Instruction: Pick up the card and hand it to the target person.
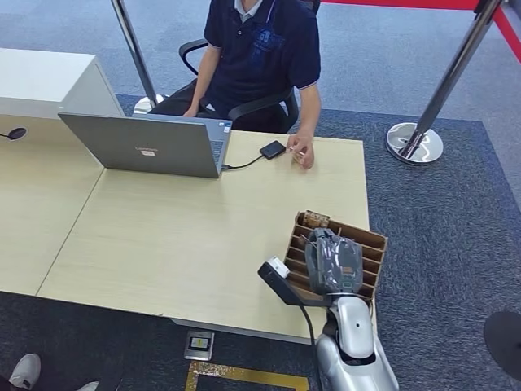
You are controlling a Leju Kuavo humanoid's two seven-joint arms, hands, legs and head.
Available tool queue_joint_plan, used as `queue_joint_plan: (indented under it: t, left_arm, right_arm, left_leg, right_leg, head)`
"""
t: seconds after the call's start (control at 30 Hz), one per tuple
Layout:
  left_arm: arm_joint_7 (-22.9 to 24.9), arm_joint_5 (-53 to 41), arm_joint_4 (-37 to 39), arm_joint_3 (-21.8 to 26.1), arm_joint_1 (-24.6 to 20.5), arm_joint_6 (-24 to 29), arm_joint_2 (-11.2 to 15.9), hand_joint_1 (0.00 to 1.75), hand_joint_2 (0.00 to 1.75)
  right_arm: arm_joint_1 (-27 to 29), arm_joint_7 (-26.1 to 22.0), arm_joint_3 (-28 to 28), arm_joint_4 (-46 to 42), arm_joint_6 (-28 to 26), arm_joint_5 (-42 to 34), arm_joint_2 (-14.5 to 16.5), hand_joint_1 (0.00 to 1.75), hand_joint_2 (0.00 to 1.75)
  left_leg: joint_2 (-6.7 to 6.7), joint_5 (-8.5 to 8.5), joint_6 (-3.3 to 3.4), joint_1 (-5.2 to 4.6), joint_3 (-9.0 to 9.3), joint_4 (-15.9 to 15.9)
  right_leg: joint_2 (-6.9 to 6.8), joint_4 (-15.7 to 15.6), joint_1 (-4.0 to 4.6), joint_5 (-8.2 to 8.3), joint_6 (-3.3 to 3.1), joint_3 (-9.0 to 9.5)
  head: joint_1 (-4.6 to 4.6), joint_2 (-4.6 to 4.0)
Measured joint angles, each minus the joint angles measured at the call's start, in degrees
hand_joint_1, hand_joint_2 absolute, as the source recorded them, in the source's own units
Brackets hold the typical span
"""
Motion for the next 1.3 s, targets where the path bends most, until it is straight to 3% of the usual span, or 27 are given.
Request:
queue_joint_plan:
  t: [0.4, 0.67, 0.83, 1.07, 1.3]
  left_arm:
    - [-0.08, -0.1, 0.0, 0.0, -0.02, -0.02, 0.04, 0.0, 0.0]
    - [-0.29, -0.32, 0.0, 0.0, -0.05, -0.03, 0.04, 0.0, 0.0]
    - [-1.0, -0.59, 0.01, -0.02, -0.31, -0.02, 0.04, 0.0, 0.0]
    - [-1.35, -1.28, 0.03, -0.02, -0.65, -0.01, 0.04, 0.0, 0.0]
    - [-1.31, -1.4, 0.11, -0.02, -0.67, 0.01, 0.01, 0.0, 0.0]
  right_arm:
    - [4.61, -7.36, 2.47, -17.96, 0.34, -4.01, -3.28, 1.75, 1.75]
    - [1.53, -8.96, 5.24, -23.09, 0.17, -7.24, -5.2, 1.75, 1.75]
    - [-6.21, -9.6, 5.65, -17.0, -1.72, -9.91, -4.23, 1.75, 1.75]
    - [-17.77, -10.3, 5.26, -2.38, -3.79, -11.43, 0.55, 1.75, 1.75]
    - [-23.66, -10.78, 3.94, 7.57, -5.52, -11.83, 3.5, 1.75, 1.75]
  left_leg:
    - [0.01, -0.03, 0.0, 0.0, 0.0, 0.0]
    - [0.01, -0.03, -0.01, 0.01, 0.02, 0.0]
    - [0.03, -0.01, -0.01, 0.01, 0.05, 0.0]
    - [0.04, 0.0, -0.03, 0.03, 0.06, 0.01]
    - [0.04, -0.02, -0.04, 0.05, 0.04, 0.01]
  right_leg:
    - [0.0, 0.0, -0.01, -0.03, -0.02, 0.0]
    - [0.0, 0.02, 0.0, -0.02, -0.03, 0.02]
    - [0.0, 0.06, 0.0, -0.02, -0.03, 0.03]
    - [0.0, 0.13, 0.0, -0.02, -0.06, 0.01]
    - [0.0, 0.12, 0.0, -0.04, -0.07, 0.0]
  head:
    - [0.0, 0.0]
    - [0.0, 0.0]
    - [0.01, 0.0]
    - [-0.01, 0.0]
    - [0.0, 0.0]
